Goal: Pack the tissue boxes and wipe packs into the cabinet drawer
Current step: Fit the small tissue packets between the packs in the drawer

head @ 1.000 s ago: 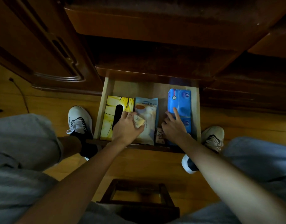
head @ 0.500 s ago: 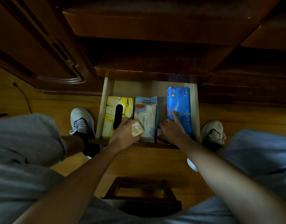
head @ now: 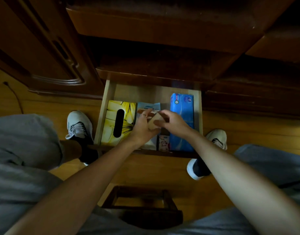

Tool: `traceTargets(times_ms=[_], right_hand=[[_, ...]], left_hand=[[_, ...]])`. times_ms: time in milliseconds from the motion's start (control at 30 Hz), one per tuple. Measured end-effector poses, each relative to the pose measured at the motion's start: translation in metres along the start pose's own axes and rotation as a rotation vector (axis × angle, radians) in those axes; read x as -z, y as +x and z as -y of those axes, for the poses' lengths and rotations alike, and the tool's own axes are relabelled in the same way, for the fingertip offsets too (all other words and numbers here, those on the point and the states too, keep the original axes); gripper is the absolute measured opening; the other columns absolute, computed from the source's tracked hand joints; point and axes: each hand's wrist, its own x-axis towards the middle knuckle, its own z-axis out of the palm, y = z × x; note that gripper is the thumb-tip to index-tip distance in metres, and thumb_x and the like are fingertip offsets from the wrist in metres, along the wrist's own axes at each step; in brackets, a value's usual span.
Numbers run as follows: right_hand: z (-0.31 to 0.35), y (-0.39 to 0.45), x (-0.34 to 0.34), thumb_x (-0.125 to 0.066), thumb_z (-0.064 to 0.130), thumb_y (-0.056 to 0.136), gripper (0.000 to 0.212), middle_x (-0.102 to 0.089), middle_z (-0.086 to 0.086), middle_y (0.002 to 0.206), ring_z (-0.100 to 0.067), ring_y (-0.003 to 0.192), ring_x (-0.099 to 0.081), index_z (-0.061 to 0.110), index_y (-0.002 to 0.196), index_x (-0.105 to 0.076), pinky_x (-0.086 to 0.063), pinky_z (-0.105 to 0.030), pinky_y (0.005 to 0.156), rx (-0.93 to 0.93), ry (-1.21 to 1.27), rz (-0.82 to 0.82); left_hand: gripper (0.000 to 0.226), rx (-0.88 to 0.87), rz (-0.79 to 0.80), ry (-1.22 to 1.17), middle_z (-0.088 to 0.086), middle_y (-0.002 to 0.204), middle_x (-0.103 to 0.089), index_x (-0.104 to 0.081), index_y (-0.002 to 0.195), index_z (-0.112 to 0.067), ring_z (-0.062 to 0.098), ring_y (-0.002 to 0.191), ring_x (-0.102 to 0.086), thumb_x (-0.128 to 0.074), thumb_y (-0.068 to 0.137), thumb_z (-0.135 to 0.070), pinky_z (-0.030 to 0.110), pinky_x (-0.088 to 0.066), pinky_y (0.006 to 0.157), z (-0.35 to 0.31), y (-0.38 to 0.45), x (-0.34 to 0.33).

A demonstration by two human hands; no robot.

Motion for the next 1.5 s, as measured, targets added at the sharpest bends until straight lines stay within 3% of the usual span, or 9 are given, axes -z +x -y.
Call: traceTargets(times_ms=[100, 233, 367, 467, 600, 1033, 1133, 1467, 1500], right_hand=[[-0.006, 0.005, 0.012, -0.070, 0.035, 0.092, 0.038, -0.063, 0.010, 0.112, -0.010, 0.102, -0.062, 0.028, 0.127, -0.057, -0.057, -0.036, 0.085, -0.012, -0.327, -0.188], [-0.015, 0.018, 0.014, -0.061, 0.032, 0.096, 0.031, -0.068, -0.004, 0.119, -0.025, 0.117, -0.056, 0.028, 0.127, -0.055, -0.041, -0.044, 0.099, 0.032, -0.893, -0.224], [-0.020, 0.023, 0.003, -0.063, 0.027, 0.093, 0.037, -0.067, -0.006, 0.127, -0.028, 0.131, -0.046, 0.025, 0.129, -0.052, -0.025, -0.048, 0.114, 0.005, -1.035, -0.159], [-0.026, 0.019, 0.001, -0.061, 0.032, 0.094, 0.042, -0.065, -0.009, 0.130, -0.029, 0.137, -0.043, 0.021, 0.133, -0.051, -0.014, -0.054, 0.122, 0.014, -1.103, -0.167], [-0.036, 0.017, -0.004, -0.065, 0.027, 0.092, 0.043, -0.066, -0.009, 0.129, -0.031, 0.139, -0.042, 0.019, 0.133, -0.054, -0.010, -0.057, 0.123, 0.017, -1.111, -0.212], [-0.040, 0.023, 0.002, -0.065, 0.021, 0.093, 0.045, -0.063, -0.001, 0.136, -0.026, 0.151, -0.028, 0.019, 0.137, -0.054, 0.011, -0.062, 0.119, 0.112, -1.075, -0.018], [-0.042, 0.025, -0.004, -0.062, 0.013, 0.093, 0.047, -0.053, 0.000, 0.140, -0.027, 0.150, -0.028, 0.017, 0.139, -0.054, 0.011, -0.065, 0.118, 0.108, -1.132, 0.029], [-0.051, 0.029, -0.008, -0.059, 0.019, 0.093, 0.037, -0.066, -0.003, 0.129, -0.026, 0.149, -0.031, 0.016, 0.130, -0.057, 0.009, -0.065, 0.118, 0.108, -1.160, 0.002], [-0.052, 0.029, -0.008, -0.059, 0.018, 0.093, 0.037, -0.066, -0.004, 0.130, -0.026, 0.149, -0.030, 0.016, 0.130, -0.057, 0.009, -0.065, 0.118, 0.108, -1.166, -0.001]], left_hand=[[0.076, -0.061, -0.034, 0.364, 0.002, 0.142, -0.049, -0.040, 0.147, -0.016, 0.018, 0.129, -0.048, -0.079, 0.082, -0.023, 0.033, -0.049, 0.101, 0.013, -0.003, 0.006], [0.039, -0.354, 0.056, 0.929, 0.005, 0.144, -0.049, -0.061, 0.132, -0.019, 0.026, 0.138, -0.038, -0.058, 0.094, -0.025, 0.041, -0.032, 0.114, 0.033, -0.007, 0.020], [0.043, -0.604, 0.289, 1.424, 0.005, 0.155, -0.038, -0.053, 0.141, -0.022, 0.030, 0.145, -0.025, -0.048, 0.099, -0.030, 0.051, -0.021, 0.119, 0.026, 0.019, 0.006], [0.050, -0.592, 0.462, 1.720, 0.003, 0.157, -0.035, -0.045, 0.147, -0.024, 0.030, 0.145, -0.024, -0.043, 0.100, -0.039, 0.054, -0.018, 0.118, 0.015, 0.048, -0.013], [0.048, -0.542, 0.624, 1.783, 0.001, 0.152, -0.043, -0.046, 0.143, -0.036, 0.029, 0.144, -0.028, -0.038, 0.098, -0.051, 0.063, -0.011, 0.116, 0.024, 0.069, -0.022], [0.051, -0.634, 0.521, 1.731, 0.011, 0.157, -0.034, -0.047, 0.146, -0.029, 0.034, 0.149, -0.017, -0.033, 0.100, -0.047, 0.061, -0.010, 0.119, 0.037, 0.050, -0.003], [0.044, -0.663, 0.516, 1.721, 0.008, 0.154, -0.041, -0.056, 0.138, -0.025, 0.035, 0.149, -0.020, -0.046, 0.098, -0.039, 0.063, -0.009, 0.119, 0.039, 0.044, -0.004], [0.043, -0.689, 0.699, 1.851, 0.004, 0.155, -0.042, -0.042, 0.147, -0.025, 0.028, 0.151, -0.022, -0.039, 0.104, -0.028, 0.060, -0.008, 0.121, 0.040, 0.043, -0.013], [0.044, -0.639, 0.819, 1.906, 0.004, 0.157, -0.039, -0.040, 0.149, -0.026, 0.029, 0.151, -0.019, -0.036, 0.105, -0.028, 0.059, -0.008, 0.121, 0.029, 0.037, -0.011]])
